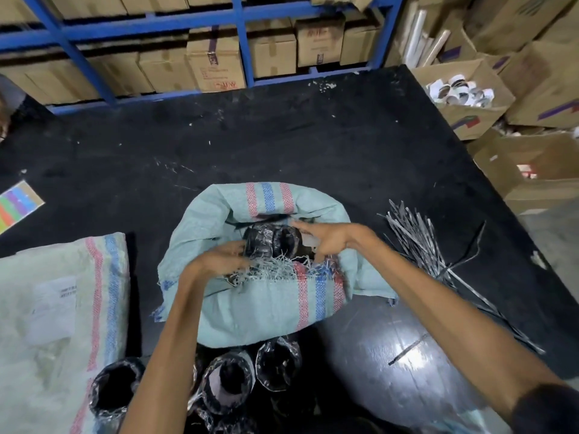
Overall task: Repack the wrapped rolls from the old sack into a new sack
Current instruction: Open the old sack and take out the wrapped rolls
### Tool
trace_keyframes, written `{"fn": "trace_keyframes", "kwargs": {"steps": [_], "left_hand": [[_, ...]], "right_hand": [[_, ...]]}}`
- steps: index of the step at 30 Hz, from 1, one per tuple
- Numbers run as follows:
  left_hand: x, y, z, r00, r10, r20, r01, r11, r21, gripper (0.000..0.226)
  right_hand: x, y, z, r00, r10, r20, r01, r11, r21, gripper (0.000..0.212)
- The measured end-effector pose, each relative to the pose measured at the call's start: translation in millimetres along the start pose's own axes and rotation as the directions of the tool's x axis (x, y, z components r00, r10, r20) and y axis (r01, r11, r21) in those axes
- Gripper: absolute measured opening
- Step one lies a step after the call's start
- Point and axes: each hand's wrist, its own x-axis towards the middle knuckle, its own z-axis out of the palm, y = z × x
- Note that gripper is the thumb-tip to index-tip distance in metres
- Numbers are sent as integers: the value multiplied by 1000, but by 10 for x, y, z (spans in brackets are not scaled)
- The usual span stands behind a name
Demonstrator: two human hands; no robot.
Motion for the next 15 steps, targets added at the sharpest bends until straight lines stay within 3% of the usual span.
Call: {"fn": "trace_keyframes", "kwargs": {"steps": [3,5,7,9,11,13,15], "left_hand": [[150,192,-104,981,8,-192,-38,988,-150,22],[395,240,-53,958,-31,-284,-18,986,-168,21],[596,269,48,964,-62,-259,42,996,-81,40],[761,273,144,977,-97,-189,98,995,-6,52],[897,191,180,977,-159,-141,158,987,-20,89],[1174,-38,185,978,-184,-99,177,981,-80,128],[1580,-415,210,983,-169,-68,160,979,-129,139]], "right_hand": [[16,-15,-245,998,37,41,-43,988,145,92],[84,-39,-278,997,72,-35,-70,995,65,81],[153,-78,-221,988,60,-142,-89,974,-208,80],[230,-109,-122,978,12,-206,-88,927,-364,73],[270,-136,-38,973,-11,-232,-85,912,-401,66],[316,-115,19,977,32,-210,-109,923,-370,73],[354,-100,89,981,57,-186,-121,928,-352,79]]}}
